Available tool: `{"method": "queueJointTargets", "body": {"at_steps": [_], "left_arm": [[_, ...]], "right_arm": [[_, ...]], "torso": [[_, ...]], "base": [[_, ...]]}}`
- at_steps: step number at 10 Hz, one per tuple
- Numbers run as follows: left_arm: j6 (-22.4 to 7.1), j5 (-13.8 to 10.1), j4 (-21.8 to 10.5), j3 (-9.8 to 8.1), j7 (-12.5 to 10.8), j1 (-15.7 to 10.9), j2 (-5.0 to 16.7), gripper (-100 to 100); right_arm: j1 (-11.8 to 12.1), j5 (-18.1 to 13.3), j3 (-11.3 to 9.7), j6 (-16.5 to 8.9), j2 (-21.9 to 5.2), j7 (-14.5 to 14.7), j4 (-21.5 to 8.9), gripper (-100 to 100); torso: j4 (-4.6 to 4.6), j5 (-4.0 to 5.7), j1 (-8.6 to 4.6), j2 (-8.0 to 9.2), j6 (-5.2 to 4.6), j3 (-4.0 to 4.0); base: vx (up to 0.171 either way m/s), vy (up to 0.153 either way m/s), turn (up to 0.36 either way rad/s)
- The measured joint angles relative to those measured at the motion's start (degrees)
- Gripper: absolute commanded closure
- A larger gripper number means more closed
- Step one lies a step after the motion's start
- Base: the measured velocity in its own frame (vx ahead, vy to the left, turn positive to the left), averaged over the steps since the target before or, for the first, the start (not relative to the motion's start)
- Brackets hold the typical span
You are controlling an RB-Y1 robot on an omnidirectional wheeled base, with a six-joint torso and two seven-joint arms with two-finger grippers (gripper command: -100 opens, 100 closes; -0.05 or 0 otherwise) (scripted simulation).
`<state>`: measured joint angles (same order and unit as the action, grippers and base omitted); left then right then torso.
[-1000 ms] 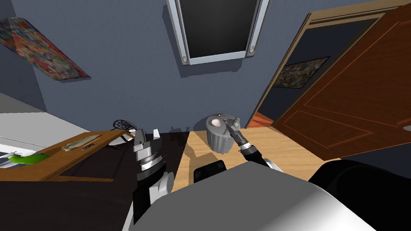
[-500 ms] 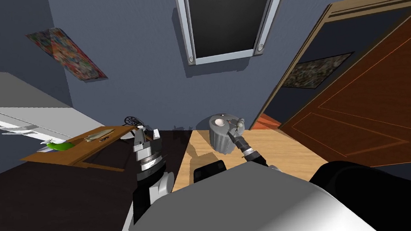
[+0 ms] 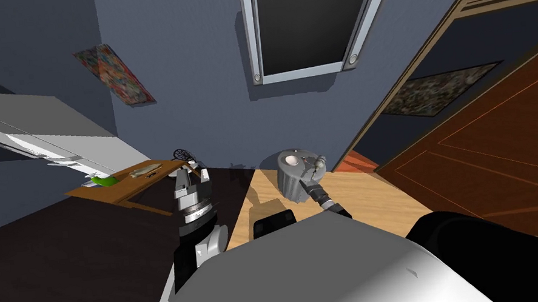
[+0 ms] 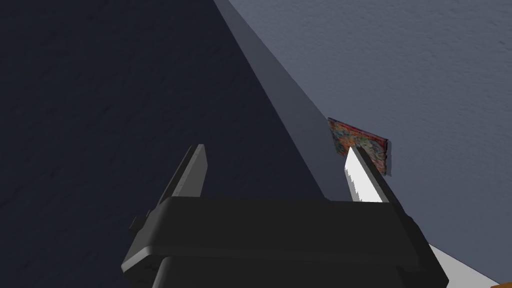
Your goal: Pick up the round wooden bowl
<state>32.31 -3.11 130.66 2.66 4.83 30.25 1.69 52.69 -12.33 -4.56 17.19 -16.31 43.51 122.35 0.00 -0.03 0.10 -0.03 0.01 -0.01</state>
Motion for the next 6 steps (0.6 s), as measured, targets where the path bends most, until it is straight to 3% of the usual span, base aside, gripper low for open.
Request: {"method": "queueJointTargets", "body": {"at_steps": [1, 4, 6], "left_arm": [[0.0, 0.0, 0.0, -0.01, 0.0, 0.0, 0.0, 0], [0.0, 0.0, 0.0, -0.01, 0.0, 0.0, 0.0, 0], [0.0, 0.0, 0.0, -0.01, 0.0, 0.0, 0.0, 0]], "right_arm": [[0.8, -0.3, 0.1, -0.3, -0.3, 1.6, -0.6, -100], [2.7, -1.1, 0.3, -1.1, -0.9, 5.9, -2.5, -100], [3.5, -1.6, 0.9, -2.9, -2.3, 8.9, -4.4, -100]], "torso": [[0.0, 0.0, -0.01, -0.01, -0.02, -0.01], [0.0, 0.0, -0.03, -0.03, -0.02, -0.02], [0.01, 0.0, -0.03, -0.05, -0.02, -0.03]], "base": [[0.007, 0.022, -0.026], [0.027, 0.04, 0.158], [0.02, 0.026, 0.054]]}}
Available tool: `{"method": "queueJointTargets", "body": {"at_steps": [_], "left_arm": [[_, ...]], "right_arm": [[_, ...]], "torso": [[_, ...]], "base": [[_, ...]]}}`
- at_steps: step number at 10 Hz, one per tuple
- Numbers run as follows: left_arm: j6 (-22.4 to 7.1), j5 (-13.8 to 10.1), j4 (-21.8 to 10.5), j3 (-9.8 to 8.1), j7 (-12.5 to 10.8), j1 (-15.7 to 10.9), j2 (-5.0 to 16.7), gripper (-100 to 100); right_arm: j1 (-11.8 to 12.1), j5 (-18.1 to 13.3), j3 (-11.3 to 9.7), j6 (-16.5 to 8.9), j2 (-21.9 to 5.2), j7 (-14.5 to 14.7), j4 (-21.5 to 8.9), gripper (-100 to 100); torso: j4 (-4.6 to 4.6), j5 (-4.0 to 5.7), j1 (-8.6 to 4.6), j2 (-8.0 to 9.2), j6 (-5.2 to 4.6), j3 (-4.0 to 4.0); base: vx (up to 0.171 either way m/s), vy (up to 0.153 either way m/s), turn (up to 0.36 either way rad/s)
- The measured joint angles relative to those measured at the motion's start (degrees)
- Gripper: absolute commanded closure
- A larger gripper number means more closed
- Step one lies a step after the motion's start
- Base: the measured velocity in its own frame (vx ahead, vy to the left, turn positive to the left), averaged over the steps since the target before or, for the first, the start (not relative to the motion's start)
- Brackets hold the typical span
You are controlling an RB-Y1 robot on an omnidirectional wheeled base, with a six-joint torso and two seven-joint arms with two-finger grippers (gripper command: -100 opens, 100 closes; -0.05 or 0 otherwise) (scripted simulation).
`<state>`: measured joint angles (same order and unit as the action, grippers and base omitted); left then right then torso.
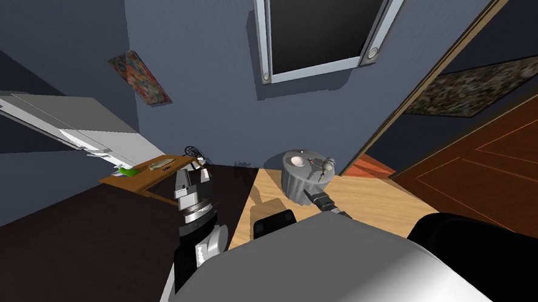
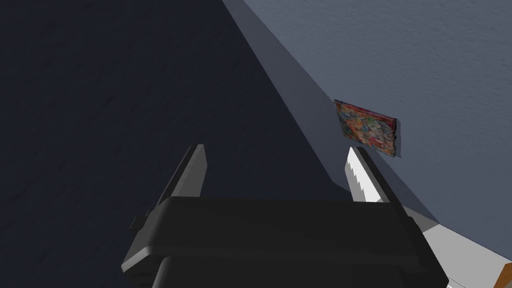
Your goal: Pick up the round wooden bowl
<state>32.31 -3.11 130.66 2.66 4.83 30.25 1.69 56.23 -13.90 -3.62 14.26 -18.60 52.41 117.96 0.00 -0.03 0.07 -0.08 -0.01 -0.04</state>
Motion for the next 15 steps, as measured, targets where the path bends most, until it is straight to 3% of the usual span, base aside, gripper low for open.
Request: {"method": "queueJointTargets", "body": {"at_steps": [3, 8, 12, 14, 15], "left_arm": [[0.0, 0.0, 0.0, 0.0, 0.0, 0.0, 0.0, 0], [0.0, 0.0, 0.0, 0.0, 0.0, 0.0, 0.0, 0], [0.0, 0.0, 0.0, 0.0, 0.0, 0.0, 0.0, 0], [0.0, 0.0, 0.0, 0.0, 0.0, 0.0, 0.0, 0], [0.0, 0.0, 0.0, -0.01, 0.0, 0.0, 0.0, 0]], "right_arm": [[0.8, -0.6, 0.5, -1.4, -1.1, 4.0, -2.5, -100], [4.1, -1.5, 1.7, -3.4, -3.5, 11.4, -6.2, -100], [4.8, -2.0, 2.9, -4.4, -5.5, 17.3, -11.6, -100], [7.4, -2.5, 3.6, -4.9, -6.2, 20.9, -12.7, -100], [7.2, -2.5, 3.9, -5.2, -6.9, 22.7, -14.0, -100]], "torso": [[0.0, 0.0, 0.01, -0.01, -0.01, -0.01], [0.02, 0.01, -0.07, -0.07, -0.01, -0.04], [0.01, 0.02, -0.08, -0.07, 0.03, -0.04], [0.04, 0.0, -0.02, -0.22, 0.01, -0.12], [0.05, 0.01, -0.07, -0.21, -0.01, -0.13]], "base": [[0.04, 0.041, 0.17], [0.052, 0.021, 0.125], [0.052, 0.017, 0.115], [0.094, 0.02, 0.162], [0.105, 0.013, 0.209]]}}
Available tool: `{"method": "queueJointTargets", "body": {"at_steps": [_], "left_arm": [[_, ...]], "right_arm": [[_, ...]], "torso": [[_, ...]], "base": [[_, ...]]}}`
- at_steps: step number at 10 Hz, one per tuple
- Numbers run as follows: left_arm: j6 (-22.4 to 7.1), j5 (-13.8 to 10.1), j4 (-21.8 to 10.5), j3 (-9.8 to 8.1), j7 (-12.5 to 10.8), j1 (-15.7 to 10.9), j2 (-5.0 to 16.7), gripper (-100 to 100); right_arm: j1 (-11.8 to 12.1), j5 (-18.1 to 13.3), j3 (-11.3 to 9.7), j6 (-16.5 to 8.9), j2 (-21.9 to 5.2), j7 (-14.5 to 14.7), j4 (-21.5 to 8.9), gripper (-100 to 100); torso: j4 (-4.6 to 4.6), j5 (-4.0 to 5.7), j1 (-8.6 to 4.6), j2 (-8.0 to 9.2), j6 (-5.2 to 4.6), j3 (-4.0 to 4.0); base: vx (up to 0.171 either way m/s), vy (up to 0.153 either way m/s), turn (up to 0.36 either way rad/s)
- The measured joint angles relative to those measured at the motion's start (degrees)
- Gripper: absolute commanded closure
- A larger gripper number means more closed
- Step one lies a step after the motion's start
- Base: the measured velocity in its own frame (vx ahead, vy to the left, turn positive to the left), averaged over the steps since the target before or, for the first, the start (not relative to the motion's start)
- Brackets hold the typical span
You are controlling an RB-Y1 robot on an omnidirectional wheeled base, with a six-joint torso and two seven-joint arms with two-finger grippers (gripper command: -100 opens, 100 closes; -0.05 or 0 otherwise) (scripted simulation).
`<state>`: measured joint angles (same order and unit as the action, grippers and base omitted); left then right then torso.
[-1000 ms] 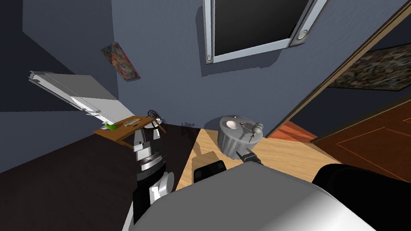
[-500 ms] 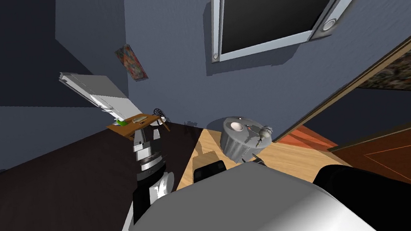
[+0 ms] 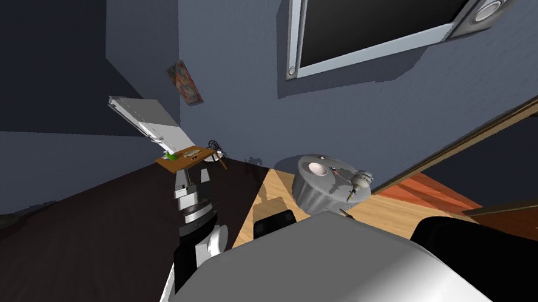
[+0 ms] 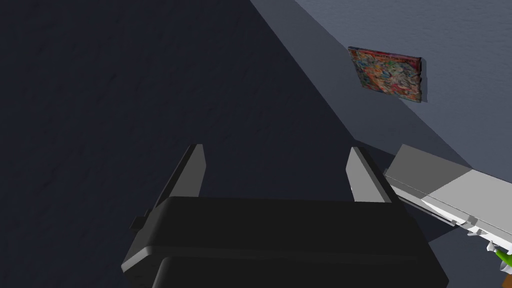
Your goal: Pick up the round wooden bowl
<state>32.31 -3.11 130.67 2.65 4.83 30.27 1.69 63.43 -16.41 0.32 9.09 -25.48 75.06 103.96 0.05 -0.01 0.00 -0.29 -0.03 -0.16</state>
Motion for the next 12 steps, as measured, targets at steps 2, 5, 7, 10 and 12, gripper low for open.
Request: {"method": "queueJointTargets", "body": {"at_steps": [2, 5, 7, 10, 12], "left_arm": [[0.0, 0.0, 0.0, 0.0, 0.0, 0.0, 0.0, 0], [0.0, 0.0, 0.0, 0.0, 0.0, 0.0, 0.0, 0], [0.0, 0.0, 0.0, 0.0, 0.0, 0.0, 0.0, 0], [0.0, 0.0, 0.0, 0.0, 0.0, 0.0, 0.0, 0], [0.0, 0.0, 0.0, 0.0, 0.0, 0.0, 0.0, 0]], "right_arm": [[0.5, 0.2, 0.7, -2.2, -2.3, 2.8, -1.3, -100], [0.7, -0.1, 1.6, -1.6, -3.1, 7.2, -5.5, -100], [1.3, -0.1, 2.5, -1.9, -4.5, 10.4, -8.3, -100], [2.3, 0.0, 3.7, -3.3, -7.0, 15.2, -11.4, -100], [2.6, 0.1, 4.5, -3.6, -8.3, 18.4, -13.7, -100]], "torso": [[0.01, 0.01, -0.06, -0.02, 0.0, -0.02], [-0.01, 0.0, -0.03, 0.06, 0.0, 0.04], [0.01, 0.01, -0.07, -0.04, -0.01, -0.02], [0.01, 0.01, -0.09, -0.07, 0.02, -0.04], [0.03, 0.02, -0.14, -0.14, 0.04, -0.08]], "base": [[0.06, -0.01, 0.049], [0.082, 0.001, 0.185], [0.103, -0.019, 0.165], [0.097, -0.019, 0.134], [0.108, -0.034, 0.169]]}}
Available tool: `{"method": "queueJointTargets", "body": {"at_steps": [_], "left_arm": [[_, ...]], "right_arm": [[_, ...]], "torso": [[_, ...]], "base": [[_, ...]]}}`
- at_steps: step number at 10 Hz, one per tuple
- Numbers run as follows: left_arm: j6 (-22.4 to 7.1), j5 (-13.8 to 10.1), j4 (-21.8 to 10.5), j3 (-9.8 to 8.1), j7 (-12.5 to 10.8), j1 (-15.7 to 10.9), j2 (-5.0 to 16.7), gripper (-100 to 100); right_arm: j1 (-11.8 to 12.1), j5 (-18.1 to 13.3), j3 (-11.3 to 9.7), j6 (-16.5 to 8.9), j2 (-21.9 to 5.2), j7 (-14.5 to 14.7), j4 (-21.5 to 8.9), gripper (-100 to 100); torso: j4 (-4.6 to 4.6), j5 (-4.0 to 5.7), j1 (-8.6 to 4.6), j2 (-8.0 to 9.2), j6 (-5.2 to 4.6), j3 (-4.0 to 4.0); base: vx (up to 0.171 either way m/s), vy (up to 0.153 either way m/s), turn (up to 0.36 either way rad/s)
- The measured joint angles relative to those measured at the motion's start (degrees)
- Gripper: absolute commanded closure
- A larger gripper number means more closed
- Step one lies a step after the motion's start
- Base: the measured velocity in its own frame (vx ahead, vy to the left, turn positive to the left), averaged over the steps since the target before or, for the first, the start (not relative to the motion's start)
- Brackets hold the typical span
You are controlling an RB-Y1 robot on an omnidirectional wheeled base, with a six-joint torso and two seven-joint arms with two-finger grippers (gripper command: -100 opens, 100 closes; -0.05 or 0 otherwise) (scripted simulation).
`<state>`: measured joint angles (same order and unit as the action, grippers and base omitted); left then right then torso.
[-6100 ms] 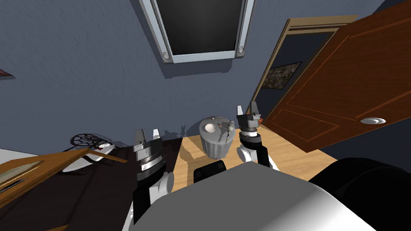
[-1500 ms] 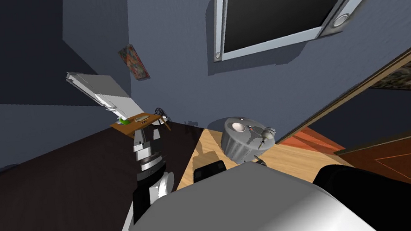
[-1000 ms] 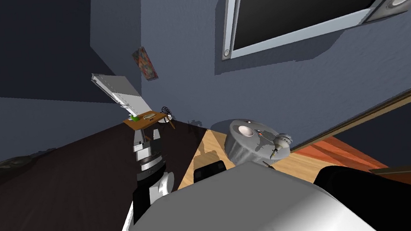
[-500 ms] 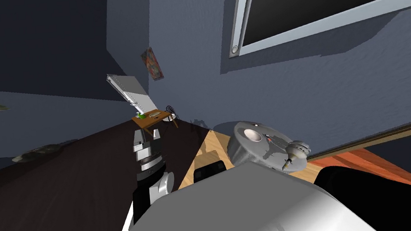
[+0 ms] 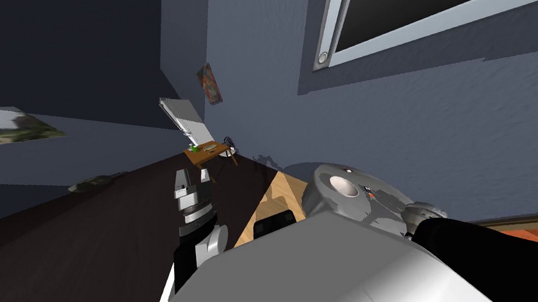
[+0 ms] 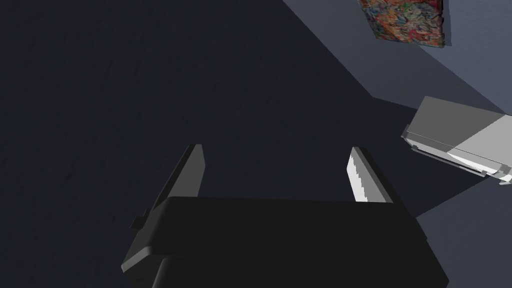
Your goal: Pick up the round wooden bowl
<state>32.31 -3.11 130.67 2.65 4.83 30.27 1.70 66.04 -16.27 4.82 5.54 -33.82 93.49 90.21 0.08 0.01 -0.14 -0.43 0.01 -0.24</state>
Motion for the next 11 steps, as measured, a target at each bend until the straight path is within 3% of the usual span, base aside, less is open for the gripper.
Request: {"method": "queueJointTargets", "body": {"at_steps": [2, 7, 11], "left_arm": [[0.0, 0.0, 0.0, 0.0, 0.0, 0.0, 0.0, 0], [0.0, 0.0, 0.0, -0.01, 0.0, 0.0, 0.0, 0], [0.0, 0.0, 0.0, -0.01, 0.0, 0.0, 0.0, 0]], "right_arm": [[0.9, 0.1, 1.0, 0.5, -1.0, 3.3, -2.6, -100], [0.6, 0.5, 1.9, -1.0, -3.5, 10.1, -7.1, -100], [-0.1, 1.2, 2.6, -0.5, -5.4, 15.2, -12.7, -100]], "torso": [[-0.01, -0.01, 0.05, 0.08, -0.03, 0.04], [-0.02, 0.01, 0.03, 0.11, -0.06, 0.05], [0.0, 0.03, -0.07, -0.01, -0.03, -0.01]], "base": [[0.091, -0.028, 0.138], [0.096, -0.043, 0.141], [0.109, -0.063, 0.158]]}}
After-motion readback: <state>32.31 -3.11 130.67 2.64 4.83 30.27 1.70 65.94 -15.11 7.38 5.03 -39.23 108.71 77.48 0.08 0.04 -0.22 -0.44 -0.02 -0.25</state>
